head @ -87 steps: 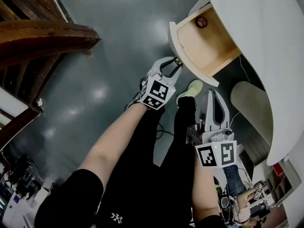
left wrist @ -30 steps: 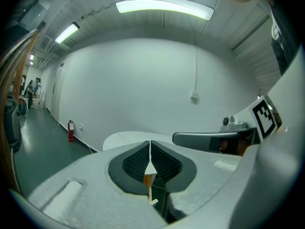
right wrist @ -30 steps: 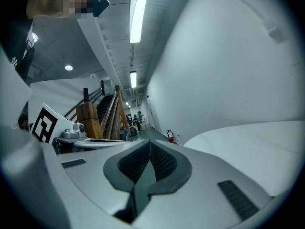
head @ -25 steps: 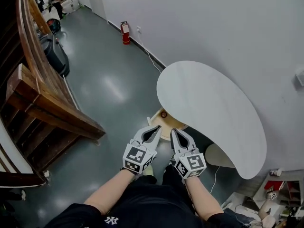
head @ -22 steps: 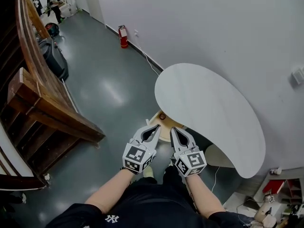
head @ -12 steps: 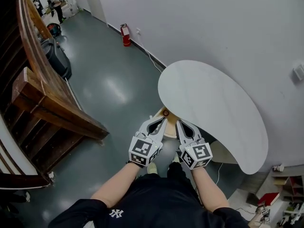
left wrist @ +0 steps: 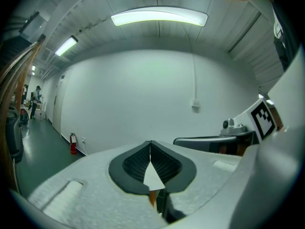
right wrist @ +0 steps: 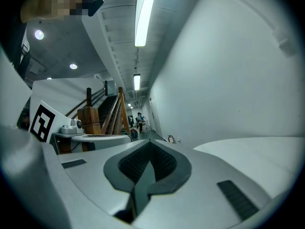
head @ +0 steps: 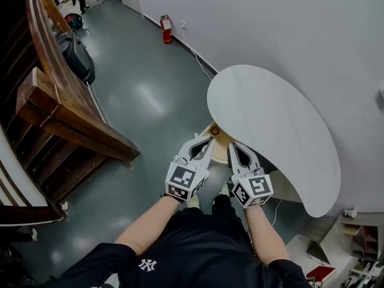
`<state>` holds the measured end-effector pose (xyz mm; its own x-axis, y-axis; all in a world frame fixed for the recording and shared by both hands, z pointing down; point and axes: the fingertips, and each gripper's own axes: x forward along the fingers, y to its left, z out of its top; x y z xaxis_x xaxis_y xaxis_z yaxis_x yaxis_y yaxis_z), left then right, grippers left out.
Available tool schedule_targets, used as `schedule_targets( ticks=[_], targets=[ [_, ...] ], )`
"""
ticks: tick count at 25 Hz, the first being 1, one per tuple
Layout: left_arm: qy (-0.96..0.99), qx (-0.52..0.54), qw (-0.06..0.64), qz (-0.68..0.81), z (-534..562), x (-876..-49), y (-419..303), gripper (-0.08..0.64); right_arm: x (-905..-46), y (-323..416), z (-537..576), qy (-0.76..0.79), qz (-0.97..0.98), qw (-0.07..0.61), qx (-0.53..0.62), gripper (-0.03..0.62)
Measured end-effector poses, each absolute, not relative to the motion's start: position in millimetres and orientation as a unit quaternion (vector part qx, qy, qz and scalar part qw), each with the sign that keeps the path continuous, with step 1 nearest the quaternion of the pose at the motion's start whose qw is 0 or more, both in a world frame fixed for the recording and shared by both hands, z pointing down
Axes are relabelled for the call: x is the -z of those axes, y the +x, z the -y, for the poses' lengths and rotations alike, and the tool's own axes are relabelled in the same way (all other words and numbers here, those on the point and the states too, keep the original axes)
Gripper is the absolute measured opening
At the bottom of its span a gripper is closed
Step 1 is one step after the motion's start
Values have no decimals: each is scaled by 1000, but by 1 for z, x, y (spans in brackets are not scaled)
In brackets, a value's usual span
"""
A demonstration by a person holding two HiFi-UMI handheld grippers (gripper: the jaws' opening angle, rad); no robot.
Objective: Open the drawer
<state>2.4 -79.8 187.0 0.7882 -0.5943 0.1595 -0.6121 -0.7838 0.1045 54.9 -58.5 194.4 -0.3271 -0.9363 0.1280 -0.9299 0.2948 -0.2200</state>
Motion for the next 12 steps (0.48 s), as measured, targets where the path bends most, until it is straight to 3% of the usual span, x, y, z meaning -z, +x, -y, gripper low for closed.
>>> schedule_targets(
  ticks=[12],
  targets=[
    [942,-62,62,325,75,-183,-5,12,-191,50,55,-582,-803,13,129,14]
  ],
)
